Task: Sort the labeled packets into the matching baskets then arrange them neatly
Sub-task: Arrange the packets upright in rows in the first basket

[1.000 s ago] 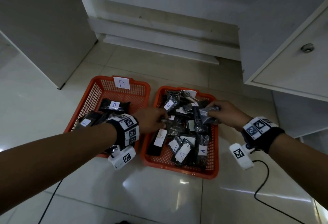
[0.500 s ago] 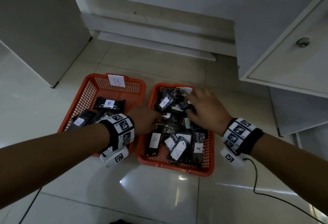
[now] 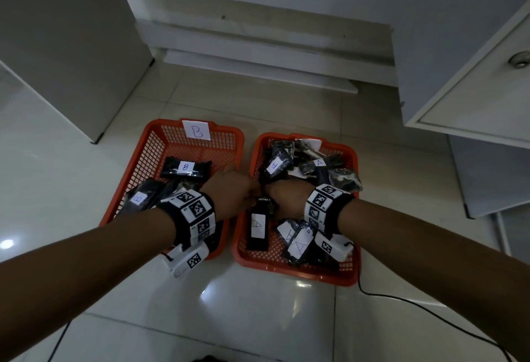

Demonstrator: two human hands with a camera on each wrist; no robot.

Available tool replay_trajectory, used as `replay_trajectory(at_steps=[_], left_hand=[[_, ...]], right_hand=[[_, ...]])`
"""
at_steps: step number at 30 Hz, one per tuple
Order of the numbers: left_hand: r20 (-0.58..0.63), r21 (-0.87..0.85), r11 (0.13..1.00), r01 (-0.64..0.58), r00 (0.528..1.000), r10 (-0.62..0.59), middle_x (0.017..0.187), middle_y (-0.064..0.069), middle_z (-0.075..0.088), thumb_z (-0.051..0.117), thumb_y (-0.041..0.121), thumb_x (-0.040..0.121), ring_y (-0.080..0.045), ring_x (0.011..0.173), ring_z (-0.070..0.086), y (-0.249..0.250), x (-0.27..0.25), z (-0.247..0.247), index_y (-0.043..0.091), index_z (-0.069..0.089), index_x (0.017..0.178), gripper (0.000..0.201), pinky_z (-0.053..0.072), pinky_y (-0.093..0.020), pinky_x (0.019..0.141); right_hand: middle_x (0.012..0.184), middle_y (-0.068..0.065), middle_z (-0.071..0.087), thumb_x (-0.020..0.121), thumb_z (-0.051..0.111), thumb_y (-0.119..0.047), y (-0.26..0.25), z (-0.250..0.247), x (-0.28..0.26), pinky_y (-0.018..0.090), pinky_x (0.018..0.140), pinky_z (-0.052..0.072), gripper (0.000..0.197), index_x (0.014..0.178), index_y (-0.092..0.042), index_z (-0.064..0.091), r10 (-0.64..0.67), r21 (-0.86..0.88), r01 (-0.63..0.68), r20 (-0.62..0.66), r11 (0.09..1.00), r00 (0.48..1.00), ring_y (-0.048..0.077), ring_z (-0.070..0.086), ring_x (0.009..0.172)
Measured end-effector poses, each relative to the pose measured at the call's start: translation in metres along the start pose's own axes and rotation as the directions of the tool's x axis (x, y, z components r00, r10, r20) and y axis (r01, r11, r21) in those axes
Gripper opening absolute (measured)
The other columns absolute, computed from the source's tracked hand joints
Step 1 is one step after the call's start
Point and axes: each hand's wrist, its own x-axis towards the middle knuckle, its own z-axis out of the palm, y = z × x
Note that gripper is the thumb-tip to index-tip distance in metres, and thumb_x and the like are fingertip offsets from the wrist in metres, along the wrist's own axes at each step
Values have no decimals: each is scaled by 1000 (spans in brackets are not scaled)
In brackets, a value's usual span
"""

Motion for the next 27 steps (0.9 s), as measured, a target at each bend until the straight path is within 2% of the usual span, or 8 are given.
replay_trajectory(at_steps=[6, 11, 14, 16, 19, 21, 24, 27], left_hand=[[5, -3, 1000, -30, 1000, 30, 102, 4, 67, 62, 30, 90, -24, 94, 63, 3, 0, 0, 33, 73, 103, 17, 53, -39, 82], [-3, -6, 999, -33, 999, 33, 106, 3, 66, 61, 32, 89, -24, 97, 64, 0, -1, 1, 33, 72, 105, 20, 56, -43, 81], [2, -6, 1000, -29, 1000, 29, 109, 5, 64, 61, 36, 88, -23, 100, 62, -2, -2, 2, 36, 70, 107, 20, 56, -45, 83], [3, -1, 999, -36, 999, 36, 106, 5, 64, 62, 34, 90, -24, 97, 62, -4, -3, 2, 34, 70, 105, 17, 56, -45, 82], [9, -8, 998, -55, 998, 55, 99, 4, 66, 63, 29, 92, -22, 93, 65, -1, -5, -2, 29, 72, 103, 14, 56, -41, 81], [11, 0, 997, -72, 997, 72, 98, 2, 68, 64, 25, 92, -22, 91, 67, 2, -5, -5, 24, 73, 103, 14, 56, -39, 80], [18, 89, 993, -73, 997, 71, 106, -1, 67, 62, 28, 94, -24, 102, 63, 9, -1, -6, 24, 72, 108, 18, 54, -41, 86], [53, 182, 981, -66, 997, 57, 122, -5, 61, 60, 31, 97, -31, 115, 57, 19, 8, -5, 25, 70, 119, 24, 51, -45, 93]], right_hand=[[128, 7, 65, 78, 89, -42, -5, 8, 2, 33, 89, 53, 64, 131, -14, 65, 22, -18, -22, 25, 1000, 999, 26, 66, 111], [116, 10, 67, 80, 88, -25, -3, -2, 2, 34, 83, 56, 45, 117, -6, 72, 71, 10, -72, 70, 997, 995, 27, 68, 103], [111, 7, 67, 79, 90, -26, -1, -1, -2, 21, 67, 43, 44, 114, -6, 72, 35, 14, -37, 90, 999, 995, 22, 65, 98], [101, 2, 69, 79, 89, -24, 2, -6, -3, 16, 57, 35, 34, 105, -13, 70, 32, 46, -38, 134, 998, 990, 17, 61, 88], [91, -4, 68, 78, 89, -20, 11, -17, -3, 25, 62, 43, 27, 93, -19, 66, 60, 167, -80, 121, 983, 991, 15, 62, 82], [96, -7, 67, 81, 86, -16, 18, -30, -9, 25, 67, 46, 27, 100, -21, 69, 78, 232, -90, 60, 969, 995, 9, 61, 83], [108, -13, 67, 89, 81, -19, 30, -48, -24, 26, 83, 52, 28, 115, -26, 73, 86, 207, -91, 31, 974, 996, 6, 62, 96], [114, -18, 65, 93, 77, -24, 41, -59, -42, 30, 96, 53, 20, 112, -32, 76, 73, 173, -78, 35, 982, 997, 3, 61, 104]])
